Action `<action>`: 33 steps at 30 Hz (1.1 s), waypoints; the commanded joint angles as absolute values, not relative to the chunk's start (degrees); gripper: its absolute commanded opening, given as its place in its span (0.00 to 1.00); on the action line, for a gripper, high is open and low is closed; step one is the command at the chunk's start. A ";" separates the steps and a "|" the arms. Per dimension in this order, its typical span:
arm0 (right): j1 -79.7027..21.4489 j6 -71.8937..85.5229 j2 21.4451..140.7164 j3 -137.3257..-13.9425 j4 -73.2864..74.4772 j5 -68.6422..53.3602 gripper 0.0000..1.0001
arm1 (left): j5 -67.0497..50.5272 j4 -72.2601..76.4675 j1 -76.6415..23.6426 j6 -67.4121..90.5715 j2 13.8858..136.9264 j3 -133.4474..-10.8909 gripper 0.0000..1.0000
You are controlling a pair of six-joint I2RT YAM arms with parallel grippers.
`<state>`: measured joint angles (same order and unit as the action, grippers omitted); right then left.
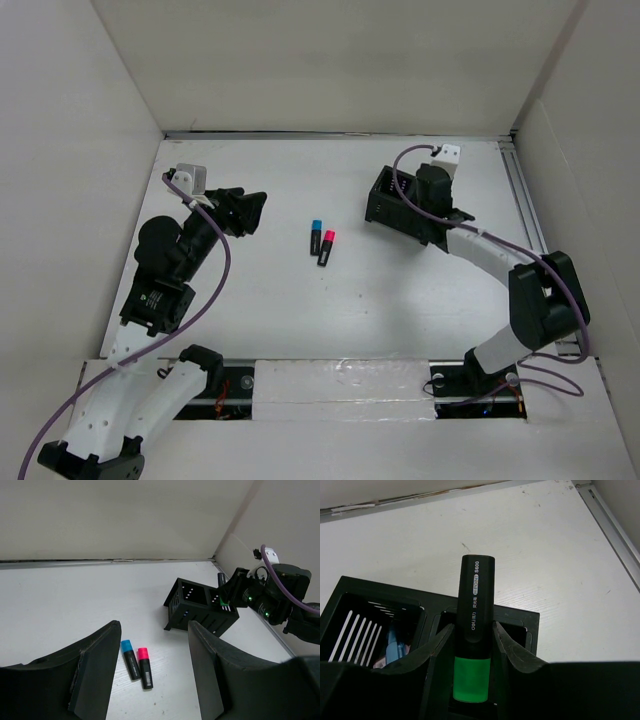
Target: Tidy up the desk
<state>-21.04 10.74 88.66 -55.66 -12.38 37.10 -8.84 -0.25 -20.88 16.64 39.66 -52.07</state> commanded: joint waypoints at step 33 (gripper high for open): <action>-48.77 17.14 102.20 -64.68 -4.31 20.82 0.67 | -9.23 2.46 -20.74 16.79 38.32 -52.12 0.52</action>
